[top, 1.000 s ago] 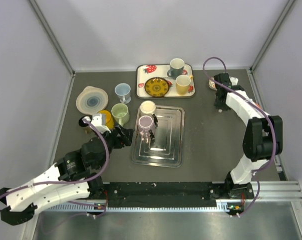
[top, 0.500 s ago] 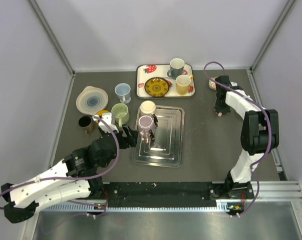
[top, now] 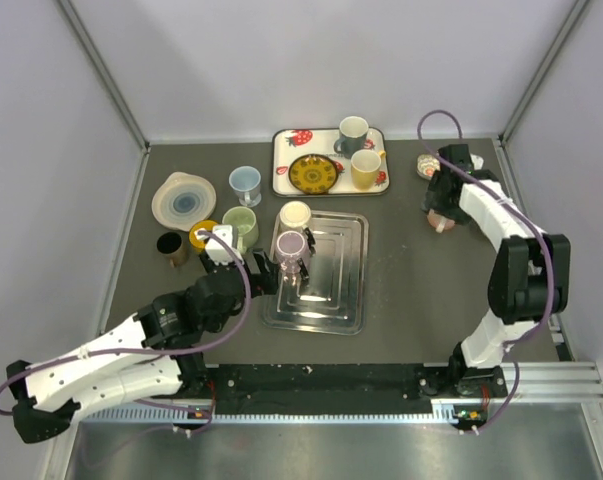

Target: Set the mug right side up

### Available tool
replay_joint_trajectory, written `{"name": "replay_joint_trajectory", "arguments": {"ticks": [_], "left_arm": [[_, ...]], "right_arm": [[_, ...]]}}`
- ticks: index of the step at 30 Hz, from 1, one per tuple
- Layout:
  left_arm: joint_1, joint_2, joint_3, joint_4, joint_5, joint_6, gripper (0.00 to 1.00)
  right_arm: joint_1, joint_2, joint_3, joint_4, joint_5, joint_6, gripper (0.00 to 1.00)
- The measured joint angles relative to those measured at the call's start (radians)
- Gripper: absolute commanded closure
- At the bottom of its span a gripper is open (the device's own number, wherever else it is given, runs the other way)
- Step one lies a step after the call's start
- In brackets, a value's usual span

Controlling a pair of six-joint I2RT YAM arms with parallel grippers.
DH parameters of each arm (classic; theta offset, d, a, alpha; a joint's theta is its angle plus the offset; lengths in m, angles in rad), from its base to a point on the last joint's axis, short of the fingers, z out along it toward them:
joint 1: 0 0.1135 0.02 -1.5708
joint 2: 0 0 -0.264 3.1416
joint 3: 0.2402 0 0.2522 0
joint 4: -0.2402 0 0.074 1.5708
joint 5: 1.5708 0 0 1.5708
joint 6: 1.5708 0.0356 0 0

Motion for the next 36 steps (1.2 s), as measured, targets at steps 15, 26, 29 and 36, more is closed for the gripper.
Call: {"name": "replay_joint_trajectory", "arguments": {"ticks": [15,26,29,36], "left_arm": [[0.072,0.375,0.021,0.044,0.114,-0.081,0.18],[0.088,0.867,0.389,-0.101,0.099,-0.431,0.25],[0.113,0.935,0.439,-0.147,0.106,-0.533,0.29],[0.151,0.983,0.451,-0.229,0.11,-0.668,0.36]], "right_arm": [[0.352,-0.616,-0.209,0.061,-0.018,0.015,0.29],[0.374,-0.753,-0.369,0.057,-0.077,0.048,0.3],[0.375,-0.812,-0.386,0.061,-0.092,0.05,0.3],[0.375,-0.851,-0.401,0.066,-0.134,0.052,0.3]]}}
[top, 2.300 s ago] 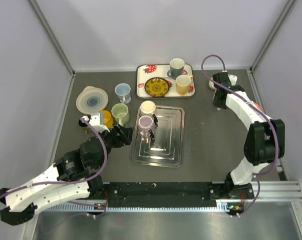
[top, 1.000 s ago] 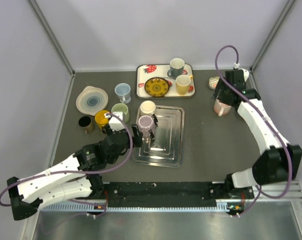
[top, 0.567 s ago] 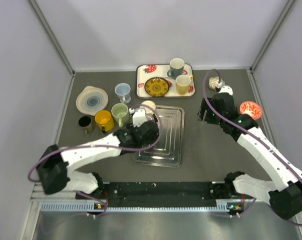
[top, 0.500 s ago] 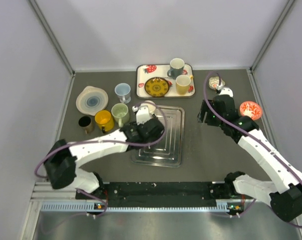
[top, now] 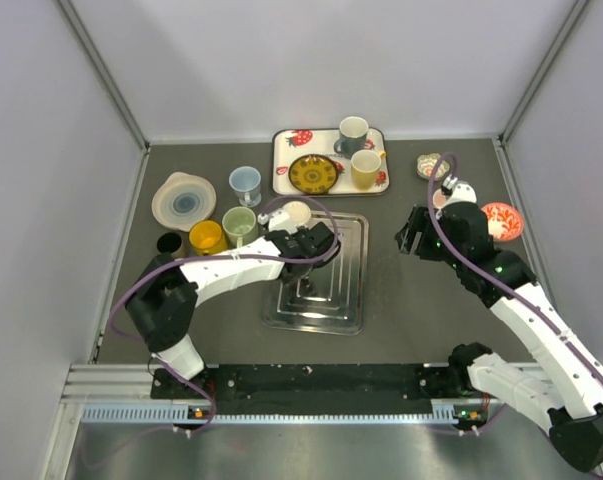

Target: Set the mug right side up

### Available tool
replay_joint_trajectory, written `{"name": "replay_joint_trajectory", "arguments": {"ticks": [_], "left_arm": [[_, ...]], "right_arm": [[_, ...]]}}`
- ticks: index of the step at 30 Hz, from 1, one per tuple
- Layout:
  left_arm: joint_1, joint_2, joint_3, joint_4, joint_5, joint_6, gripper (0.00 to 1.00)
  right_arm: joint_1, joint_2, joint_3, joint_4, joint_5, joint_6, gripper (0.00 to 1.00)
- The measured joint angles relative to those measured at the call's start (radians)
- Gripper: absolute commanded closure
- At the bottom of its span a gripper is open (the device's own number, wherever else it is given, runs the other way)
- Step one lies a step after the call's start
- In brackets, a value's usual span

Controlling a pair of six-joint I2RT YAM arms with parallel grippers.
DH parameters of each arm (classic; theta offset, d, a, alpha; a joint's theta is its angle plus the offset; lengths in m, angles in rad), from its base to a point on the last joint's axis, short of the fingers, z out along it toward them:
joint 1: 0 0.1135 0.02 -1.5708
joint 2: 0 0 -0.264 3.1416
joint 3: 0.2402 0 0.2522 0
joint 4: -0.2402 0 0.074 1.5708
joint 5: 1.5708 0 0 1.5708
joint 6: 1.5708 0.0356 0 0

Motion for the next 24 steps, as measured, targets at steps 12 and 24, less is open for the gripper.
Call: {"name": "replay_joint_trajectory", "arguments": {"ticks": [12,24], "left_arm": [[0.057,0.009,0.002,0.016,0.039,-0.029,0.54],[0.067,0.022,0.001,0.064,0.068,0.005,0.96]], "right_arm": [[0.0,0.002,-0.023,0.026,-0.054,0.008,0.3],[0.0,0.002,-0.042,0.049,-0.062,0.015,0.3]]}}
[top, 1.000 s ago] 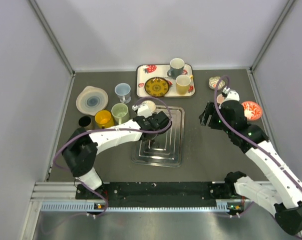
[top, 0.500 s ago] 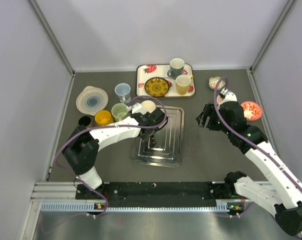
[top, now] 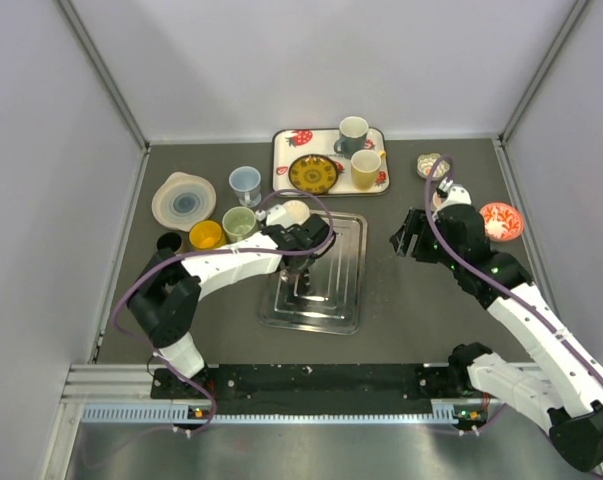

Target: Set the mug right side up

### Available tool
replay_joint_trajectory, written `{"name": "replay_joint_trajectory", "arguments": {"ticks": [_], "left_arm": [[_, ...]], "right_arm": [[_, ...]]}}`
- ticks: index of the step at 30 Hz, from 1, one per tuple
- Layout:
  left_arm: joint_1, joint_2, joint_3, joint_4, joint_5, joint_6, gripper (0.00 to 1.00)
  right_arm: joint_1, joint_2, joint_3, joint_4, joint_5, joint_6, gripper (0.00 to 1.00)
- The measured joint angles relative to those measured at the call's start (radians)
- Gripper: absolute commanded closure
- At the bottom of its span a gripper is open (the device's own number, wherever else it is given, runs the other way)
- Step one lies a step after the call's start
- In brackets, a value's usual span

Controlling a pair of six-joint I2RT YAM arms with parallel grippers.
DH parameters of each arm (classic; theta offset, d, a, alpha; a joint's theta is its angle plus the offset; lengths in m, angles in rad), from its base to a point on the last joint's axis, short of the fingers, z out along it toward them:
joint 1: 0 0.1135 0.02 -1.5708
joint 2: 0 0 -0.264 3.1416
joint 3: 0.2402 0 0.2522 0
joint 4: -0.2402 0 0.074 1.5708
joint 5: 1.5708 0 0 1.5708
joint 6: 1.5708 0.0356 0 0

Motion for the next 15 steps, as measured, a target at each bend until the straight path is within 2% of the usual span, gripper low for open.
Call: {"name": "replay_joint_trajectory", "arguments": {"ticks": [1,8,15], "left_arm": [[0.0,0.0,-0.001,0.002,0.002,0.002,1.0],[0.002,-0.026,-0.04,0.052,0.011,0.047,1.0],[-0.001,-0.086,-0.089,0.08,0.057,0.187,1.0]], "right_arm": [[0.0,0.0,-0.002,-0.002,0.0,0.0,0.3],[0.0,-0.001,-0.014,-0.001,0.0,0.004,0.3],[0.0,-0.004,-0.028,-0.001,-0.002,0.012,0.3]]}}
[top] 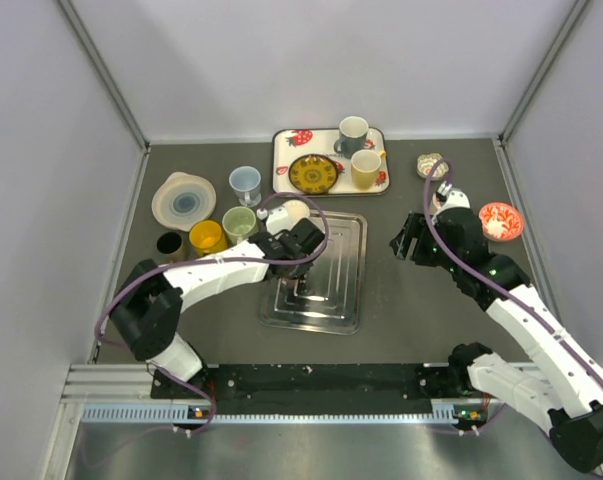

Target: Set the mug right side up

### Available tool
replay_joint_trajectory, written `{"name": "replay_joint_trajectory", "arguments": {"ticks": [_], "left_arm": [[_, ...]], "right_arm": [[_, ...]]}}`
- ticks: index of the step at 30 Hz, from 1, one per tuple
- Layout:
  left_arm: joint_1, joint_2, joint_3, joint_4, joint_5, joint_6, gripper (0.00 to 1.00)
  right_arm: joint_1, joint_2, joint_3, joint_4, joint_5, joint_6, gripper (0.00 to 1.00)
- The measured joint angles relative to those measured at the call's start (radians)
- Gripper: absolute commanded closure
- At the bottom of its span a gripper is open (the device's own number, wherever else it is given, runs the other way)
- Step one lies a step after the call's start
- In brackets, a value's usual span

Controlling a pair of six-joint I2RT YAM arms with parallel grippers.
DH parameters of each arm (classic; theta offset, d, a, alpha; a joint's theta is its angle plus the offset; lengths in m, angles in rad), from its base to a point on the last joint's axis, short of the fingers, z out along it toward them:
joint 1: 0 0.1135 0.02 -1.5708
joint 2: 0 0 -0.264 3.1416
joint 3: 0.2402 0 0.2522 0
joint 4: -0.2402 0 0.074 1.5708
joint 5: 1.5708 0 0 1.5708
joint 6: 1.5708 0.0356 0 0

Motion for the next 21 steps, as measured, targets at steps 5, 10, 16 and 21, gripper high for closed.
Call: {"name": "replay_joint_trajectory", "arguments": {"ticks": [5,10,16,21], "left_arm": [[-0.033,-0.117,-0.057,0.014,0.032,0.086,1.0],[-0.06,-0.316,-0.205,0.153,0.076,0.152,1.0],[-0.06,-0.455,-0.354,0.347,0.145,0.205,1.0],[-0.06,-0.531,-0.484,0.576,0.212,0.217,1.0]], "right_arm": [[0.0,-0.021,-0.017,0.002,-0.019,0.006,0.31],[0.0,-0.039,-0.031,0.003,-0.05,0.022,0.31],[0.0,-0.07,-0.084,0.017,-0.109,0.052,0.31],[0.0,-0.122,-0.14,0.059,-0.223,0.088,0.28]]}}
